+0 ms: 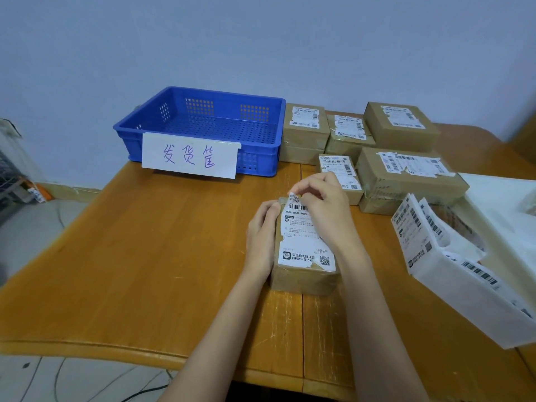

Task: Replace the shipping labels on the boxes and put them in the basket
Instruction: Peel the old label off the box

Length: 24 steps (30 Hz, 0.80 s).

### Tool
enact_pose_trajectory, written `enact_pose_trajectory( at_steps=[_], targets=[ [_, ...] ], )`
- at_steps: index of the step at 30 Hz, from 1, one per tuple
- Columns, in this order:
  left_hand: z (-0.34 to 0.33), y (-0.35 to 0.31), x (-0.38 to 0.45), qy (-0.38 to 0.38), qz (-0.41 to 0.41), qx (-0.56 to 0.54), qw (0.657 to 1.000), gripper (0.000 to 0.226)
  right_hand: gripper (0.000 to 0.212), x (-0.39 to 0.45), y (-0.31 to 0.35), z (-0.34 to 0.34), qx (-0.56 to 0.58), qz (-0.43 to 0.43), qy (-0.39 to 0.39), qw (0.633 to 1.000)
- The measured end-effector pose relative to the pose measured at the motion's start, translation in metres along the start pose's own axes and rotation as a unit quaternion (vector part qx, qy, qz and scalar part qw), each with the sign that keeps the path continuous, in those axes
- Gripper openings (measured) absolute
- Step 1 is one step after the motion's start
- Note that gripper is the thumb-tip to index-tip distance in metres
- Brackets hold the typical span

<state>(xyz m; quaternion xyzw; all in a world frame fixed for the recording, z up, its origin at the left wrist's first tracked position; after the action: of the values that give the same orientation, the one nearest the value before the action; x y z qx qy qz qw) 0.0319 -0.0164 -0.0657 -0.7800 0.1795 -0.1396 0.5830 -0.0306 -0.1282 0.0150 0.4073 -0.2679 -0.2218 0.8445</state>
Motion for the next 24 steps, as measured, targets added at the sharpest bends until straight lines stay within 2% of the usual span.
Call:
enact_pose_trajectory(
  at_steps=[4,7,16,17,21,24],
  targets=[
    [-0.001,-0.002,-0.001,-0.002,0.0,-0.004,1.0,0.024,0.034,-0.003,0.006,-0.004,-0.025,0.035,0.026,0.999],
    [0.0,-0.004,-0.001,-0.002,-0.005,-0.002,1.0,0.023,0.015,-0.002,0.005,-0.003,-0.065,0.038,-0.002,0.997],
    [0.0,-0.002,-0.002,-0.002,-0.015,0.0,1.0,0.023,0.014,-0.003,-0.004,0.012,-0.02,-0.017,-0.064,0.998],
    [0.0,-0.002,-0.002,-0.001,-0.015,0.001,1.0,0.023,0.015,-0.003,-0.002,0.012,-0.008,-0.012,-0.06,0.998],
    [-0.001,-0.003,-0.002,0.001,-0.018,0.008,1.0,0.026,0.044,-0.006,0.0,0.016,0.056,0.001,-0.066,0.996],
    [-0.001,-0.002,-0.002,-0.002,-0.007,-0.001,1.0,0.025,0.023,-0.006,0.004,0.006,-0.025,0.019,-0.031,0.999]
  ],
)
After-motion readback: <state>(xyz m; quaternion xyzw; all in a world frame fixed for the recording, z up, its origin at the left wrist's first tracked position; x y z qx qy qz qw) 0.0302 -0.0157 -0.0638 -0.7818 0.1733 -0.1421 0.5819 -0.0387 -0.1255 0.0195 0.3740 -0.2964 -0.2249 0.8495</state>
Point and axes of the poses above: each hand's wrist, its own x-axis towards the middle knuckle, its own z-axis out of the back of the hand, y = z × x, the point moved 8 cm from there along x, towards the middle knuckle, and after that the axes turned 8 degrees about -x, right-handed, at the moved point
